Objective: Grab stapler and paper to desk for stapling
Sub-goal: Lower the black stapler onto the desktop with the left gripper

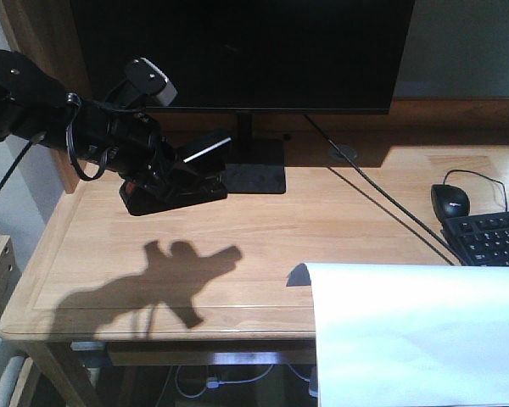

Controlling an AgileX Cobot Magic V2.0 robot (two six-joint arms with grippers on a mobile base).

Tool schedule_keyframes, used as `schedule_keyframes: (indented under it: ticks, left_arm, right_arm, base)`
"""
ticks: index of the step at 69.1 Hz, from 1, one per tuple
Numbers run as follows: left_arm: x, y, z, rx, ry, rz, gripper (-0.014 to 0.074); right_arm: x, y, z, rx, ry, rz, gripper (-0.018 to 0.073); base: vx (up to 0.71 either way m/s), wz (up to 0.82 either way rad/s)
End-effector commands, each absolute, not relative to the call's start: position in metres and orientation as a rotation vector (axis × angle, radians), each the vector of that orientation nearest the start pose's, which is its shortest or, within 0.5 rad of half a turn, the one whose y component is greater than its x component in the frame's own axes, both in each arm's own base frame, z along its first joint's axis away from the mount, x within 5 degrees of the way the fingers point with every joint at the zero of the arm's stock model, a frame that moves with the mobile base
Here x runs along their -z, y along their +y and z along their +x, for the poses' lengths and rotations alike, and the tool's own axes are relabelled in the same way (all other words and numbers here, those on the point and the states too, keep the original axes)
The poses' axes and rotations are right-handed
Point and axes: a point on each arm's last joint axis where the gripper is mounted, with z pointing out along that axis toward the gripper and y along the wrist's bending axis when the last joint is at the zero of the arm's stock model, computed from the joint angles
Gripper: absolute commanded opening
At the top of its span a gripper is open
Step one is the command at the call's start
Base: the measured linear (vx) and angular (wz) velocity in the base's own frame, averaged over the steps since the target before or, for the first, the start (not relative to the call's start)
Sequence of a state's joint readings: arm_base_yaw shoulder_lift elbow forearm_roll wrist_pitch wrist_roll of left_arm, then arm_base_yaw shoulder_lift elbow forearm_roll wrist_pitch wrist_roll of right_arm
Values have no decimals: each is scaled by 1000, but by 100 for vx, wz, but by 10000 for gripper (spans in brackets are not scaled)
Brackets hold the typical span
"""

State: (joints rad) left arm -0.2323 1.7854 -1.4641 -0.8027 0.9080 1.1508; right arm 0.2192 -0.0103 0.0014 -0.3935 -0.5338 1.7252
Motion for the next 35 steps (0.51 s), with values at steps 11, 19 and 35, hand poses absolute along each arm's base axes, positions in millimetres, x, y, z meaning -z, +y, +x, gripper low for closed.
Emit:
schedule_keyframes:
  ticks: [11,19,35]
  left_arm:
    - [-318,-148,381,598,1864,1249,-6]
    - [-307,-152,391,574,1795,1335,-6]
    - [-277,-158,415,587,1725,1401,-6]
  right_arm:
    - [-267,26,29,-1578,962,375,-5]
    - [-267,26,29,-1578,962,375,-5]
    - [-267,26,29,-1578,962,375,-5]
  base:
    - [0,0]
    - [0,0]
    - [0,0]
